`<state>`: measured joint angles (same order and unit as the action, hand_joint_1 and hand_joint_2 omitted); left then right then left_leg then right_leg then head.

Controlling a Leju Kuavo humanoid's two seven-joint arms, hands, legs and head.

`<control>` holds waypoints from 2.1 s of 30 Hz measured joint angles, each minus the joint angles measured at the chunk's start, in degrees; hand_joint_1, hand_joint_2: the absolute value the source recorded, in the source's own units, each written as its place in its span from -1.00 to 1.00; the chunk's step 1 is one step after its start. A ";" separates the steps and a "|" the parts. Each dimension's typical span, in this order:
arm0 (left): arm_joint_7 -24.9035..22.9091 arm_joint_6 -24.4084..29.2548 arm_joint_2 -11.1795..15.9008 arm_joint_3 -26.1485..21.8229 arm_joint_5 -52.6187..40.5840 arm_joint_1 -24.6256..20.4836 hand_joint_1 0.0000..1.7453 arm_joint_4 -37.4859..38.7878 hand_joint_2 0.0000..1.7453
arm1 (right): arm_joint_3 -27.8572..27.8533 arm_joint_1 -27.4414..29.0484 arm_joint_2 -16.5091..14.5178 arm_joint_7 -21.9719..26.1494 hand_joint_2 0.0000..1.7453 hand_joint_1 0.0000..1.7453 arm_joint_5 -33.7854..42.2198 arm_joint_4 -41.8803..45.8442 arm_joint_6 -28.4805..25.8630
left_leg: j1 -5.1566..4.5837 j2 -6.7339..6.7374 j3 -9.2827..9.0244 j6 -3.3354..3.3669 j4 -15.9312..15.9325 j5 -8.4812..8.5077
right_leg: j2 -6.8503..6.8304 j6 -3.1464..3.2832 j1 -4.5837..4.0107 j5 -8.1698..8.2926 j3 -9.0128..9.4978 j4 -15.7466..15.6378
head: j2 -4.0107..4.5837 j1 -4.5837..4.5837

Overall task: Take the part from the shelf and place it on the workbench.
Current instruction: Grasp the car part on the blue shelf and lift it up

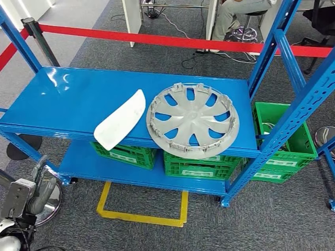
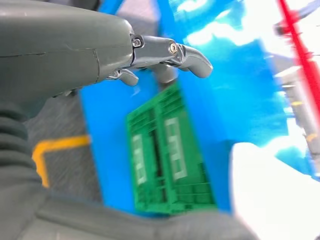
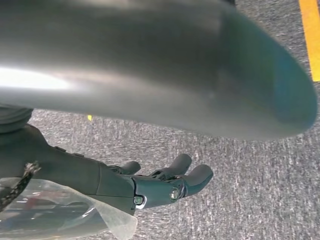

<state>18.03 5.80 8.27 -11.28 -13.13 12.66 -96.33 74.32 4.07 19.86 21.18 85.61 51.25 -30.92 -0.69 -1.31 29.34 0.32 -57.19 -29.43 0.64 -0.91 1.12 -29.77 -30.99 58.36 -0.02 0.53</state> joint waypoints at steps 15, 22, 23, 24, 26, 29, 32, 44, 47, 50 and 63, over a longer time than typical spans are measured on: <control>-5.33 5.73 14.13 6.74 -23.67 0.01 -1.00 -10.29 1.00 | 6.64 -2.00 0.77 0.41 -1.00 -1.00 3.62 -0.27 1.46 | 0.00 0.00 -0.01 0.00 0.00 0.00 | 0.01 0.00 -0.01 0.00 -0.01 0.01 | 0.00 -0.01; -10.30 8.38 17.38 10.32 -36.92 -1.29 -1.00 -9.93 1.00 | 7.99 -2.73 0.77 0.35 -1.00 -1.00 3.96 -1.32 2.88 | 0.00 0.00 -0.01 0.00 0.00 0.01 | 0.01 0.00 0.00 0.00 -0.01 0.01 | 0.00 -0.01; -11.06 8.62 17.60 10.95 -38.67 -1.67 -1.00 -9.68 1.00 | 8.13 -2.86 0.76 0.31 -1.00 -1.00 3.98 -1.51 3.08 | 0.00 0.00 -0.01 0.00 0.00 0.01 | 0.01 0.00 0.00 0.00 -0.01 0.01 | 0.00 -0.01; -11.82 8.83 17.74 11.59 -40.37 -2.12 -1.00 -9.30 1.00 | 8.26 -2.99 0.75 0.25 -1.00 -1.00 4.00 -1.73 3.27 | -0.01 0.00 -0.01 0.00 0.00 0.01 | 0.01 -0.01 0.00 0.01 -0.01 0.01 | -0.01 -0.01; -13.34 9.18 17.85 12.84 -43.68 -3.11 -1.00 -8.18 1.00 | 8.55 -3.24 0.71 0.08 -1.00 -1.00 4.02 -2.20 3.68 | -0.01 0.00 -0.01 0.00 0.00 0.01 | 0.01 -0.02 0.00 0.02 -0.01 0.01 | -0.01 -0.01; -15.42 9.43 17.85 14.60 -48.16 -4.54 -1.00 -6.21 1.00 | 8.91 -3.59 0.58 -0.19 -1.00 -1.00 4.02 -2.88 4.27 | -0.01 0.00 -0.01 0.00 0.00 0.01 | 0.01 -0.03 0.01 0.03 -0.01 0.01 | -0.01 -0.01; -17.08 9.45 17.82 16.11 -51.38 -5.92 -1.00 -4.20 1.00 | 9.25 -3.90 0.37 -0.52 -1.00 -1.00 3.97 -3.55 4.92 | 0.00 0.00 -0.02 0.00 0.00 0.01 | 0.01 -0.03 0.00 0.03 -0.01 0.01 | -0.01 -0.01; -18.54 8.66 14.80 23.28 -54.98 -14.64 -1.00 7.21 1.00 | 9.41 -4.97 -2.09 -1.02 -1.00 -1.00 3.05 -9.27 8.99 | -0.01 0.00 -0.01 0.02 -0.02 0.04 | 0.02 -0.03 0.00 0.07 -0.01 0.00 | 0.00 0.00; -18.75 8.49 13.86 24.99 -55.48 -16.22 -1.00 8.94 1.00 | 9.41 -5.04 -2.77 -1.31 -1.00 -1.00 2.91 -10.81 9.56 | -0.01 0.00 -0.01 0.02 -0.03 0.04 | 0.02 -0.03 0.01 0.07 -0.01 0.00 | -0.01 -0.01; -18.92 8.48 13.06 26.44 -55.97 -17.63 -1.00 10.30 1.00 | 9.42 -5.07 -3.34 -1.68 -1.00 -1.00 2.72 -12.04 10.09 | -0.01 0.00 0.00 0.02 -0.04 0.04 | 0.02 -0.03 0.01 0.07 -0.02 0.00 | -0.01 -0.01; -19.49 8.47 11.40 30.08 -57.15 -22.54 -1.00 13.75 1.00 | 9.48 -5.27 -5.53 -1.55 -1.00 -1.00 1.43 -16.44 12.23 | 0.00 0.00 -0.01 0.02 -0.04 0.05 | 0.03 -0.03 0.00 0.08 -0.02 0.00 | 0.00 0.01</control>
<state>-1.45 14.26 19.67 18.80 -70.28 -9.89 -82.58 83.80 -1.20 14.33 19.63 87.04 34.81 -18.69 -0.69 -1.30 29.33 0.34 -57.23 -29.38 0.66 -0.94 1.12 -29.69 -31.00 58.37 -0.02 0.54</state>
